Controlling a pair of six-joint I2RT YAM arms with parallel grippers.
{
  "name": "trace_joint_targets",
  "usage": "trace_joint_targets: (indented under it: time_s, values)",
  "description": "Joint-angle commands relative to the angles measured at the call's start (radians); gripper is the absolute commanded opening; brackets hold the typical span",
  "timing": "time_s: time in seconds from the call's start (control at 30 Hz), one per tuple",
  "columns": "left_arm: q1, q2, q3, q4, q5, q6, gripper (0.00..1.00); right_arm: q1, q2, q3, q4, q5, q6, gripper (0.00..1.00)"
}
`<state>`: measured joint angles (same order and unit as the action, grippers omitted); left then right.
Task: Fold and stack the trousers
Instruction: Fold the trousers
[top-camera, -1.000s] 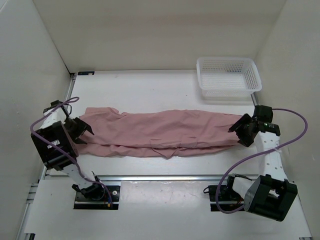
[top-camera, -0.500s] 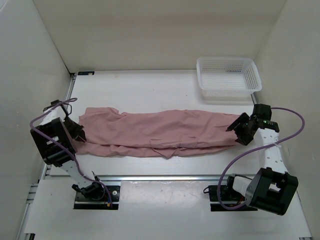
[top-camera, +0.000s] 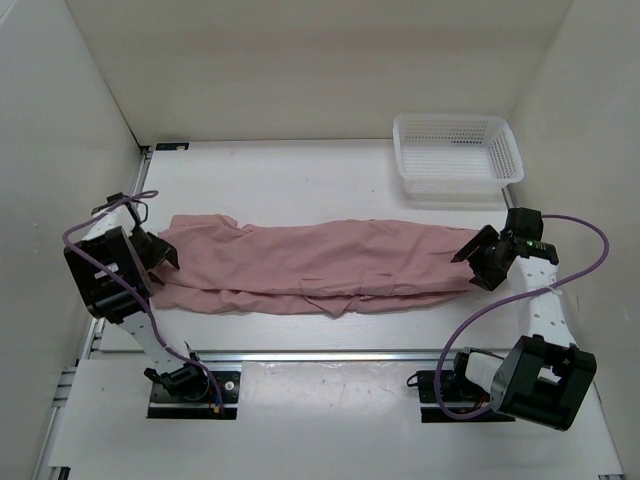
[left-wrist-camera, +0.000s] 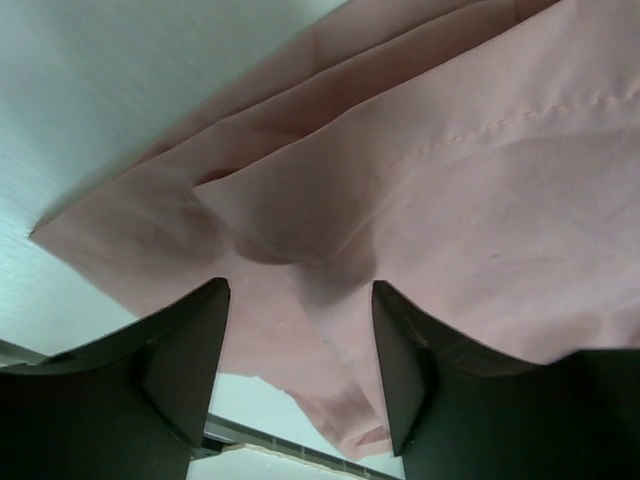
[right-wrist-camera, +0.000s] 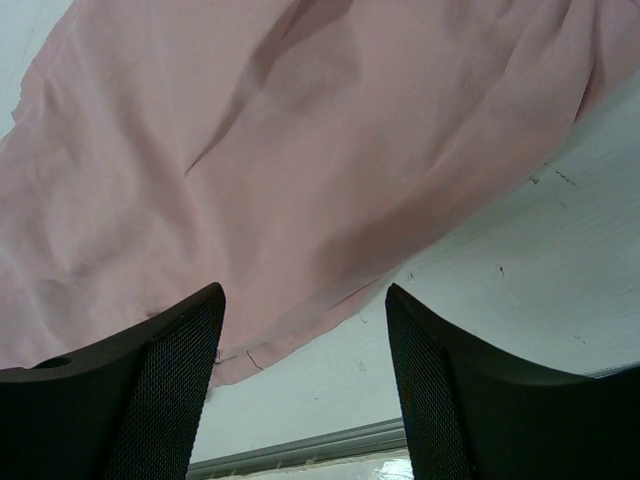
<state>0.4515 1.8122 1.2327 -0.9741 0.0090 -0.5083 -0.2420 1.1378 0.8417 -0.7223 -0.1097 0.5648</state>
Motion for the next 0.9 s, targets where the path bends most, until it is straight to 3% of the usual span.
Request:
trace_joint_targets:
  time_s: [0.0, 0.07, 0.27, 0.67, 0.87]
  values:
    - [-0.027, 0.005, 0.043, 0.021, -0.023, -0.016, 0.64, -0.002, -0.019, 0.01, 0.021, -0.016, -0.019, 0.71]
    - [-0.037, 0.006, 0.044, 0.021, -0.032, -0.016, 0.56, -0.002, -0.029, 0.01, 0.021, -0.016, -0.019, 0.71]
    - [-0.047, -0.042, 0.076, -0.006, -0.032, -0.026, 0.1, -0.002, -0.029, 0.019, 0.012, -0.016, -0.019, 0.71]
    - [-0.056, -0.281, 0.133, -0.14, -0.055, -0.026, 0.1, -0.002, -0.049, 0.028, -0.008, 0.018, -0.008, 0.71]
    - [-0.056, -0.372, -0.007, -0.137, -0.055, -0.026, 0.1, -0.011, -0.03, -0.01, 0.001, 0.005, 0.035, 0.71]
